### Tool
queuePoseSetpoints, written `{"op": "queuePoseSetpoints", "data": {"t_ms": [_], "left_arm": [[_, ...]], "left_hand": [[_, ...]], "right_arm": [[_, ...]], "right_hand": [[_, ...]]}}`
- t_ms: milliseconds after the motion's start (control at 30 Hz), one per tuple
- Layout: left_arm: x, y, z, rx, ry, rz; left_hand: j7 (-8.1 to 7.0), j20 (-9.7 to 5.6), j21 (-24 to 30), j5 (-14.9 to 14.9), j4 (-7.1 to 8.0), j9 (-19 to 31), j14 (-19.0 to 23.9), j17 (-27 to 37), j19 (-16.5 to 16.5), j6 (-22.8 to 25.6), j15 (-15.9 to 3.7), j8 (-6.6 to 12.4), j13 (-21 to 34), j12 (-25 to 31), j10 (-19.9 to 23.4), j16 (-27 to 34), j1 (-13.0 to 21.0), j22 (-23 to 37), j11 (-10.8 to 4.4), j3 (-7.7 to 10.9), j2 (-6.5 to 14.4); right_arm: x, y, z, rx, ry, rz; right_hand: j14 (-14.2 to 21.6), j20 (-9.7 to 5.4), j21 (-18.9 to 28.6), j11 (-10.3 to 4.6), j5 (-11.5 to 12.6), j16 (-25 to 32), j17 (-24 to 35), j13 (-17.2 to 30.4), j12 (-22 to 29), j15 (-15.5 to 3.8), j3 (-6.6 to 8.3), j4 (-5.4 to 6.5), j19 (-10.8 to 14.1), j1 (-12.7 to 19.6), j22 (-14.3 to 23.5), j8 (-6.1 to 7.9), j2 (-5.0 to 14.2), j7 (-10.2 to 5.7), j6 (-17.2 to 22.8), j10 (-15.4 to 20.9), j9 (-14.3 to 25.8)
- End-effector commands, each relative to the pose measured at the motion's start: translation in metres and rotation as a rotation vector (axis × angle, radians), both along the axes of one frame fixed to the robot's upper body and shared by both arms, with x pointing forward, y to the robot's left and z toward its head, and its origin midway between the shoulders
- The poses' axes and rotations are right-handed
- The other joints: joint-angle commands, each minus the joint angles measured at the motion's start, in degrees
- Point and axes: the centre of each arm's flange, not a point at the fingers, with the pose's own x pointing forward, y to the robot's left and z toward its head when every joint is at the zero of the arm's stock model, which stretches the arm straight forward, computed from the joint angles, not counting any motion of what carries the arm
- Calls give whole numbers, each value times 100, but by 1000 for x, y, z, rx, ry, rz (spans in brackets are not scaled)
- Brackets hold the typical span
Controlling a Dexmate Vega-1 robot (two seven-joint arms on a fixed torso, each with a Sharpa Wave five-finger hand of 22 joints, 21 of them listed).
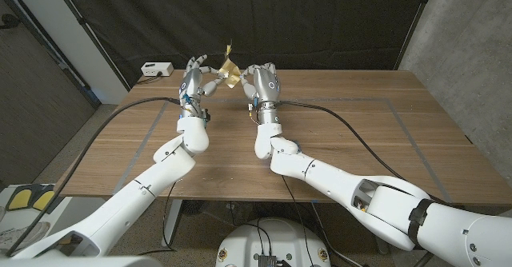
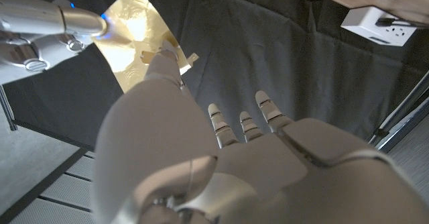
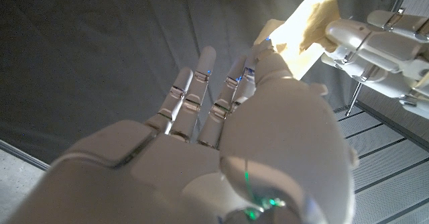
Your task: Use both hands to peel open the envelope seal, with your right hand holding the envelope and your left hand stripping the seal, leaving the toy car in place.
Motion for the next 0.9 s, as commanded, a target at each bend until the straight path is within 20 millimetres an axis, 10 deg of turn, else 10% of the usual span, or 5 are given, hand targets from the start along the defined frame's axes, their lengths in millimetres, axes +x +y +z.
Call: {"op": "queuePoseSetpoints", "data": {"t_ms": [33, 433, 900], "left_arm": [[-17, -5, -5, 183, -8, 195], [-38, -15, -9, 365, -171, 564], [-48, -22, -11, 457, -175, 520]], "left_hand": [[127, -76, 40, 44, 3, -11, -53, 11, -13, 496, -215, -40, 3, 51, 111, -4, 5, 18, -21, 55, 100], [34, -202, 144, 75, -13, -18, 80, -7, 165, 665, -408, -155, 12, 40, 271, 11, 7, 18, -30, 32, 51], [-103, -270, 179, 109, 12, -16, 149, -4, 204, 811, -537, -275, 17, 9, 383, -4, -58, -7, -40, -14, 4]], "right_arm": [[-2, -4, 6, 48, 72, 40], [-11, -9, 14, 65, 140, 79], [-13, -14, 16, 113, 214, 131]], "right_hand": [[54, -49, 50, 4, -6, 21, 25, 26, 37, -1003, 41, 0, -22, -11, 4, 209, 2, 149, 265, 72, 542], [33, -17, 81, 4, 1, 3, 60, 40, 33, -1001, 77, -5, -82, -18, -5, 212, -19, 173, 274, 72, 549], [19, -8, 134, 5, 17, -20, 103, 60, 36, -1002, 129, -6, -114, -34, -20, 218, -38, 190, 287, 92, 559]]}}
